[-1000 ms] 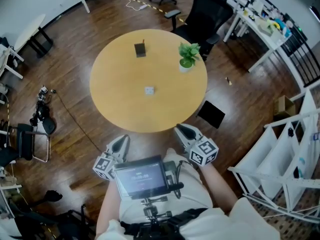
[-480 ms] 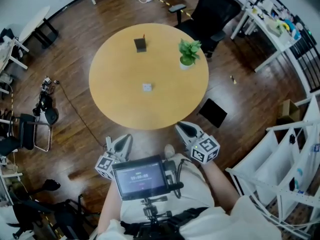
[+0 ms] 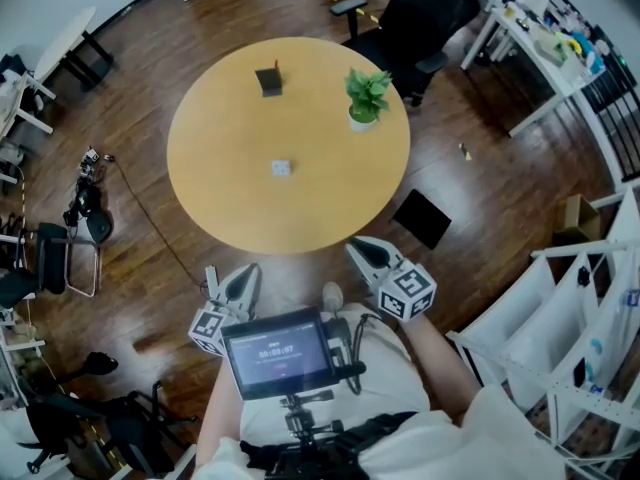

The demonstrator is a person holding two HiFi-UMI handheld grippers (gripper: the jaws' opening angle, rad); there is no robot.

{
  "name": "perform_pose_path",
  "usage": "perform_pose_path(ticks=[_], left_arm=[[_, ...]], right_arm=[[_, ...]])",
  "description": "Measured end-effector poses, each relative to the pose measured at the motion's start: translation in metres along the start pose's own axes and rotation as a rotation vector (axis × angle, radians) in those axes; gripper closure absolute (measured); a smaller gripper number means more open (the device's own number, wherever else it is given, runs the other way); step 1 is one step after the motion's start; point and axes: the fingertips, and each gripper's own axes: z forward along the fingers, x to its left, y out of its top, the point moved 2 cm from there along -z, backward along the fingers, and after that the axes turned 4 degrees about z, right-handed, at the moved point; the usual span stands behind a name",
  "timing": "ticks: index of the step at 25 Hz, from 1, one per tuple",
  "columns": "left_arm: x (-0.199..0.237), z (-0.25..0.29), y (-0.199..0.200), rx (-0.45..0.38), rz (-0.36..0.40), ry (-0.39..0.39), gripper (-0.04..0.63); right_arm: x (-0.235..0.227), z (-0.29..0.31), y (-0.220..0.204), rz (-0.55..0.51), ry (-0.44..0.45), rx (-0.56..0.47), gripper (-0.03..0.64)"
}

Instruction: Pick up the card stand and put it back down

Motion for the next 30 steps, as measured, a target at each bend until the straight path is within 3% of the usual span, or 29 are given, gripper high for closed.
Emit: perform_pose_path(ticks=[11,30], left_arm=[[-0.010,0.020,-0.004,0.017,-0.007,-0.005,0.595],[0.085,0.038,0.058,0.025,0.010,-0.063,0.595]], right_arm=[[-0.036,-0.013,-0.011,0.037,-0.038,0.017,0.571],[-0.016,0.073,0.026,0.041,-0.088,-0.008,0.571]])
